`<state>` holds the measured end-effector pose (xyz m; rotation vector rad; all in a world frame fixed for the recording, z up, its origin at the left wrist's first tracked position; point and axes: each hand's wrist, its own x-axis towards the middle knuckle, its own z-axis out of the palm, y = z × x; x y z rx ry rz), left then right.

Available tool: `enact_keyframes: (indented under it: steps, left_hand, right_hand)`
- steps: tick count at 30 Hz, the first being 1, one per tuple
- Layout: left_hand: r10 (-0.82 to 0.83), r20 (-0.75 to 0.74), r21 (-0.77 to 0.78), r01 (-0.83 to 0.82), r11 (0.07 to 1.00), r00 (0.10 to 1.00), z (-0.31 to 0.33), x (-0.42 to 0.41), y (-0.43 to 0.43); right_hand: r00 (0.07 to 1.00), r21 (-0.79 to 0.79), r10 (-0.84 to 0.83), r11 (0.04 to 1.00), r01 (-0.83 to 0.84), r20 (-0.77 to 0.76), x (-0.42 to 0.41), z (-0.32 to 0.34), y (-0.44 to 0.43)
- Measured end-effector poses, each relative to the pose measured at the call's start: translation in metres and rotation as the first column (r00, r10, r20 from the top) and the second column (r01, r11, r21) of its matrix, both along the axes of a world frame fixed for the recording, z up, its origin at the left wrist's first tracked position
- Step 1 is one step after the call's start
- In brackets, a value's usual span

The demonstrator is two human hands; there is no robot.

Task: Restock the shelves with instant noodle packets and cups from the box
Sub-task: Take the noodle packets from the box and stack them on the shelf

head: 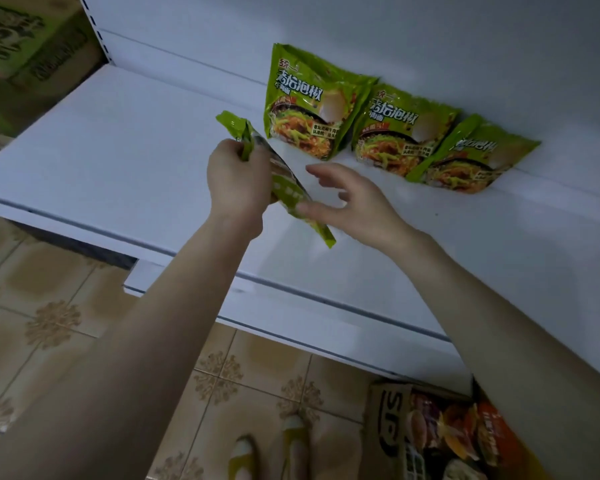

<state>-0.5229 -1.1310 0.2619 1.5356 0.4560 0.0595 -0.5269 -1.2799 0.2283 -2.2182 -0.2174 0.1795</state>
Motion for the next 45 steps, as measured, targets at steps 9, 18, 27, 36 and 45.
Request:
enact_keyframes:
  steps: [9,18,27,36,45]
  left_hand:
    - [-0.061,0.136,-0.029,0.066,0.997,0.989,0.003,-0.006,-0.002]
    - [-0.482,0.144,0.758,0.217,0.616,0.864,-0.018,-0.006,-0.010]
    - [-0.263,0.262,0.499,0.103,0.860,0.929,-0.025,-0.004,-0.031]
    - [-0.166,0.256,0.505,0.015,0.863,0.952,-0.045,-0.004,-0.049]
    - [-0.406,-0.224,0.838,0.388,0.384,0.886,-0.147,-0.033,-0.084]
  right_hand:
    - [0.987,0.063,-0.111,0.993,0.104,0.119,-0.005,0.005,-0.013]
    - [0.986,0.183,-0.004,0.983,0.035,-0.168,-0.005,0.020,-0.048]
    - [0.993,-0.030,-0.112,0.993,0.111,-0.042,-0.009,0.015,-0.077]
    - [0.960,0.089,-0.256,0.965,0.247,0.111,0.012,0.007,-0.106]
    - [0.891,-0.164,-0.355,0.897,0.410,0.283,0.072,-0.001,-0.140]
